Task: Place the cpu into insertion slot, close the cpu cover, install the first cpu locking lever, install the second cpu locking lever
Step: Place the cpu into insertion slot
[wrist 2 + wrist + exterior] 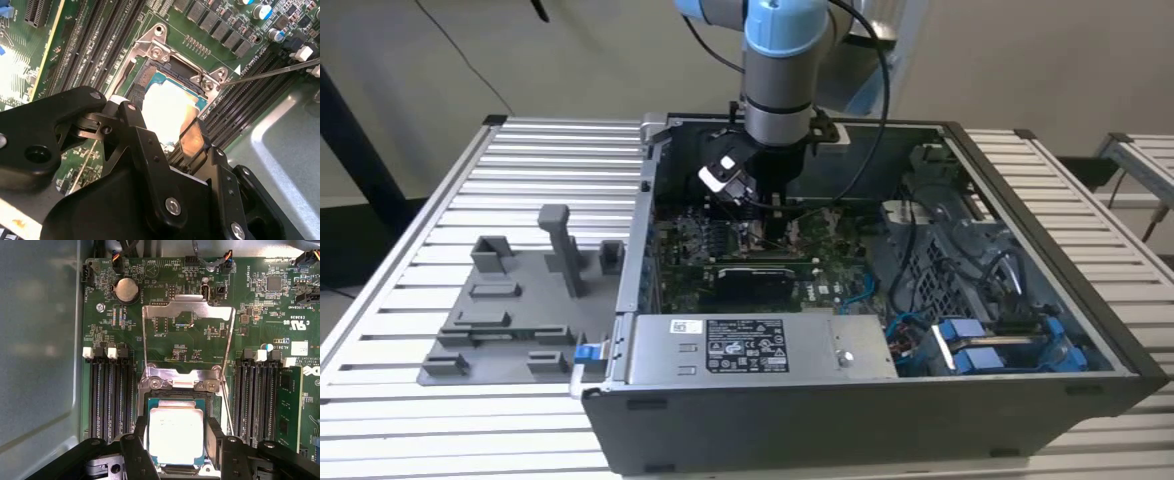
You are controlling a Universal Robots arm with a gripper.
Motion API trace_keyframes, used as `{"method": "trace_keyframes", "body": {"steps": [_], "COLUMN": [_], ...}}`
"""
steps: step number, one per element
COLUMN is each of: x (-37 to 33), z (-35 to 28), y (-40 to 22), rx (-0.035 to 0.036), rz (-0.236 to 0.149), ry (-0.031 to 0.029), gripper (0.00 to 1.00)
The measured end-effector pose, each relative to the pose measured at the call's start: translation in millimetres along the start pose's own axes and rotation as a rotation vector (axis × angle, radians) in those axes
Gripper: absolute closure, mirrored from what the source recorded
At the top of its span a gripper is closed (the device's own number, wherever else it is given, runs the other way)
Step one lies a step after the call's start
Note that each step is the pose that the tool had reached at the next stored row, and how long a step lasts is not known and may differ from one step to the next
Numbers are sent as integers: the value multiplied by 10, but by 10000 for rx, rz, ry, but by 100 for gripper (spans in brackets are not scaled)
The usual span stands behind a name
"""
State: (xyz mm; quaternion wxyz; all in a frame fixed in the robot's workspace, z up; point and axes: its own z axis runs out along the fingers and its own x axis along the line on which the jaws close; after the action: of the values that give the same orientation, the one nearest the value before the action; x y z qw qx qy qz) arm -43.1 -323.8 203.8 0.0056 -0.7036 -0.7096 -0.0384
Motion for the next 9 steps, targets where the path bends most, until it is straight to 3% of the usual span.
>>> {"method": "trace_keyframes", "body": {"steps": [9], "x": [-17], "z": [26], "y": [0], "rx": [-14], "rz": [1], "ry": [1], "gripper": [45]}}
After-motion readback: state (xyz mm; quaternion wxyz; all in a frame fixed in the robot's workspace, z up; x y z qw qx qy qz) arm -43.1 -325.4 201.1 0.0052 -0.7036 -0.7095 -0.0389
